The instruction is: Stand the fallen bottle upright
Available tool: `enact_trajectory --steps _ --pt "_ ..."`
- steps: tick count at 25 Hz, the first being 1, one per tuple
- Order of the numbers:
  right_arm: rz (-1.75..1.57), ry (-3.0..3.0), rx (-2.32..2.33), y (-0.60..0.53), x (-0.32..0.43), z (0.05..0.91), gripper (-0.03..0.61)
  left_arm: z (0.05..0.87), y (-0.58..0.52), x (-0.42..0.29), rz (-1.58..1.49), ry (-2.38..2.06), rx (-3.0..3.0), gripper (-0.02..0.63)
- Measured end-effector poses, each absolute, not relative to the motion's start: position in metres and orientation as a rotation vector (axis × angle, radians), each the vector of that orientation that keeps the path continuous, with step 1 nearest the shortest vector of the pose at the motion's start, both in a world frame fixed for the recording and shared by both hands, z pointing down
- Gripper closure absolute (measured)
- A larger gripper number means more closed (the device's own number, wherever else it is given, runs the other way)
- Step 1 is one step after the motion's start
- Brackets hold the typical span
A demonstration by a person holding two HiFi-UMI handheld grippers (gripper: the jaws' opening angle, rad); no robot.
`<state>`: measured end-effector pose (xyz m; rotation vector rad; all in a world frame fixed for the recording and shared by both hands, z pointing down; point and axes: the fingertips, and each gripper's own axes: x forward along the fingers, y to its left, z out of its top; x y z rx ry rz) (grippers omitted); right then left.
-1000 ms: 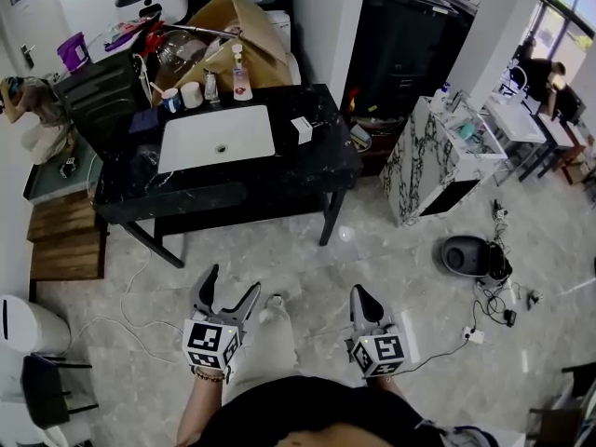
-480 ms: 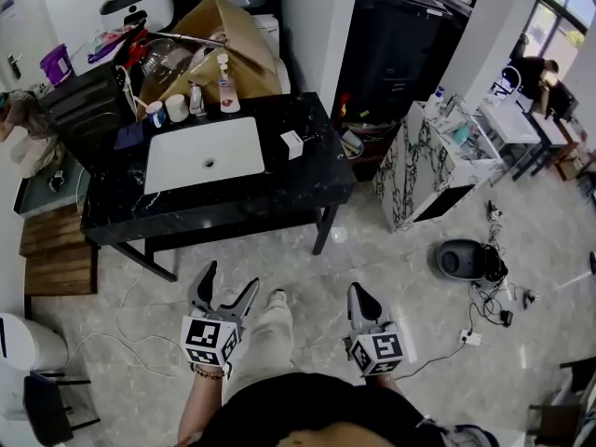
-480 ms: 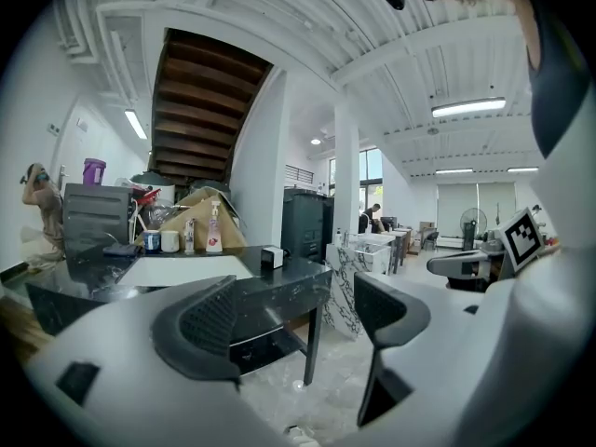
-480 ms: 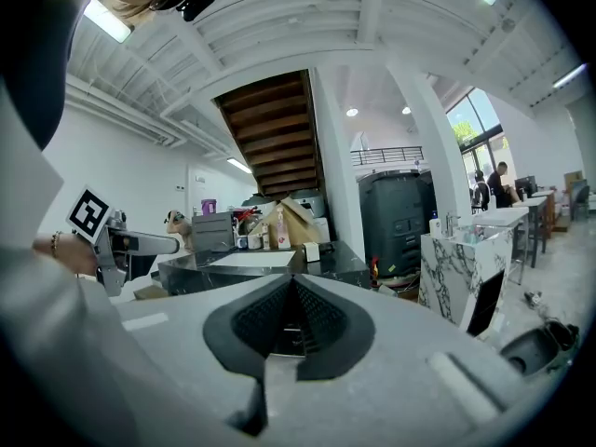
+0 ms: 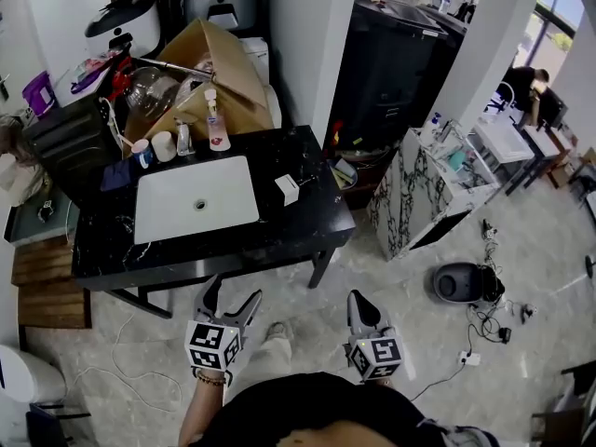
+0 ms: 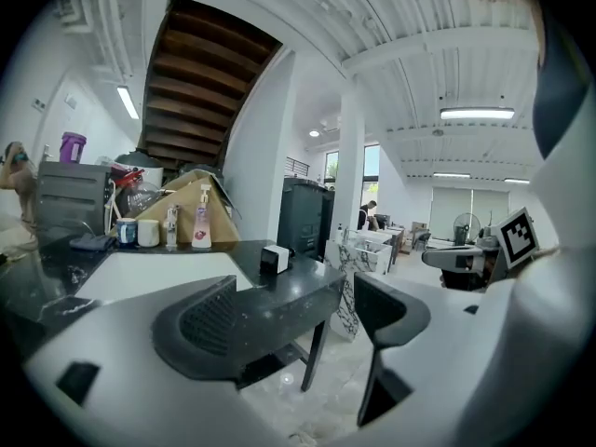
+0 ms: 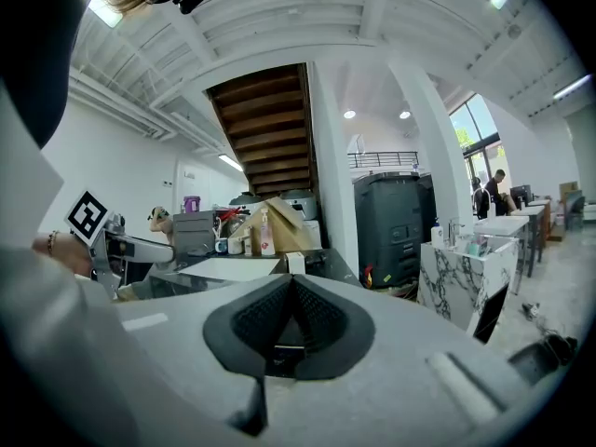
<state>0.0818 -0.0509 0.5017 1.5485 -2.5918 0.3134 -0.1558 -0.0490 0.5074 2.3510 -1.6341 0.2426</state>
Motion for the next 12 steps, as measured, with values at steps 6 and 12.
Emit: enact_trajectory --steps 6,12 --pt "0.326 -2.600 1.585 -0.127 0.068 0.496 0.574 0.492 -0.124 -0.162 0.215 -1.570 2.403 0.241" --pt "0.347 -2.594 1.595 -0.179 0.049 0.494 0.574 0.483 -0.180 -0.160 0.169 -1.481 2.447 0.241"
